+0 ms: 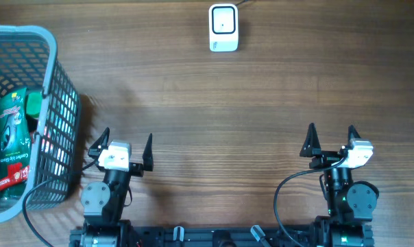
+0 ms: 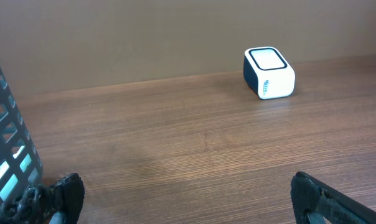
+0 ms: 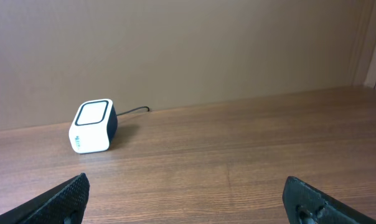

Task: Scan the item barcode
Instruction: 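Move the left gripper toward the basket of items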

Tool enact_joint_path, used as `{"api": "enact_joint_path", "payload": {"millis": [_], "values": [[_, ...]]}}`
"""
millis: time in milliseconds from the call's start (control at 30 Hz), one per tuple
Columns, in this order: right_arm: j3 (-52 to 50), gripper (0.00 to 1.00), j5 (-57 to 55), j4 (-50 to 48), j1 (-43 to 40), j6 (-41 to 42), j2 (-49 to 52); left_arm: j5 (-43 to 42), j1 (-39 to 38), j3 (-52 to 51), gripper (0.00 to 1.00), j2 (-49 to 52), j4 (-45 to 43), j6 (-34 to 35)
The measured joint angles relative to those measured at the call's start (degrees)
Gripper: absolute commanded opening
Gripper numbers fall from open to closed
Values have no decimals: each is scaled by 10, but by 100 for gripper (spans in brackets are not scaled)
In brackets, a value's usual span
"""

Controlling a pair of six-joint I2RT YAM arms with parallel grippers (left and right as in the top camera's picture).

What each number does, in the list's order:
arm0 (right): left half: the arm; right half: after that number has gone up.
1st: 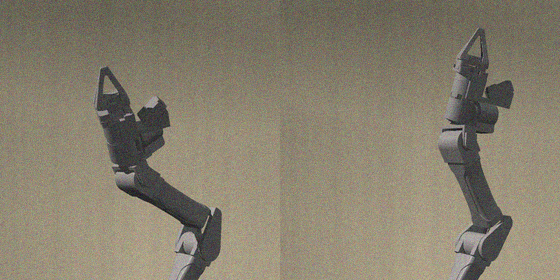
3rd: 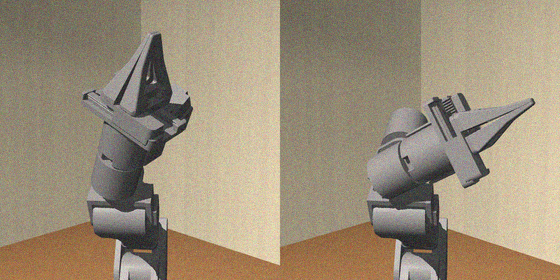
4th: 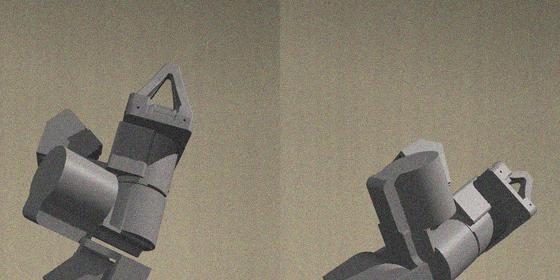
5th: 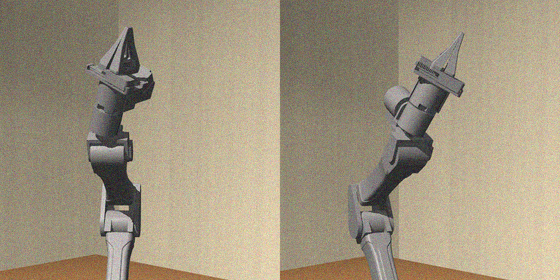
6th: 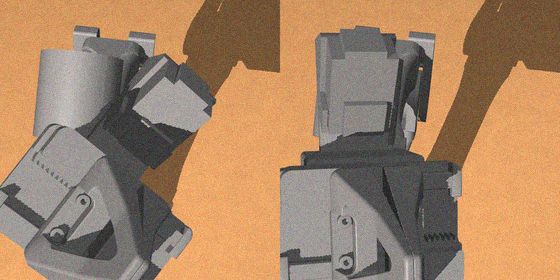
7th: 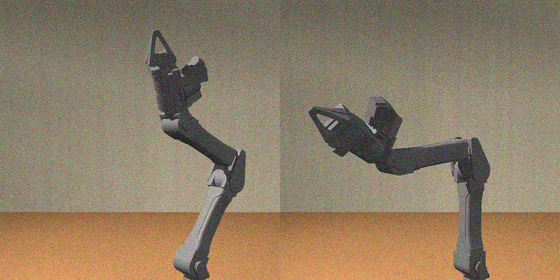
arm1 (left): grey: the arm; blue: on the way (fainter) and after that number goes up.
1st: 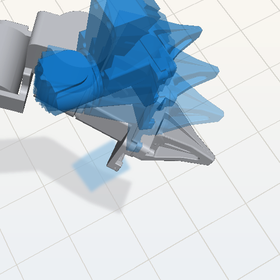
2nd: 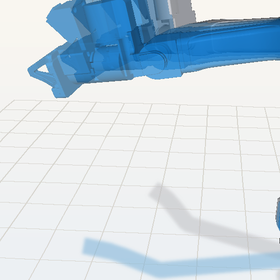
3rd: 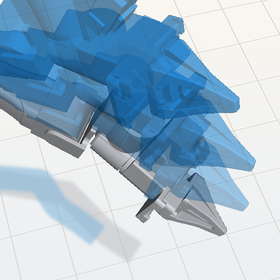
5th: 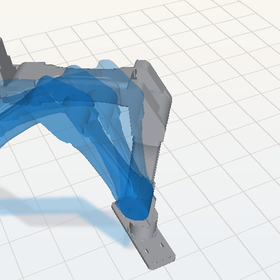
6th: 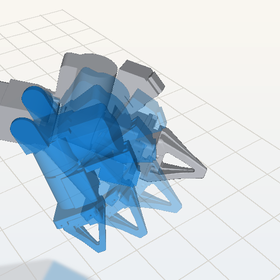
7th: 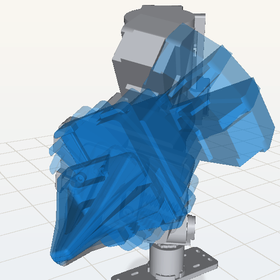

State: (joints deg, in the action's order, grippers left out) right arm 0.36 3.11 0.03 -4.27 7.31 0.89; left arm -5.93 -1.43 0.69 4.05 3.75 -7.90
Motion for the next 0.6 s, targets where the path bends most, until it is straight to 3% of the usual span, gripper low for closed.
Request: {"api": "enact_joint_path", "payload": {"millis": [133,600], "values": [[0,100,-2,0,32,0,0,0,0,0,100,0,0,0],[0,100,-2,0,33,0,0,0,0,0,100,0,0,0]]}}
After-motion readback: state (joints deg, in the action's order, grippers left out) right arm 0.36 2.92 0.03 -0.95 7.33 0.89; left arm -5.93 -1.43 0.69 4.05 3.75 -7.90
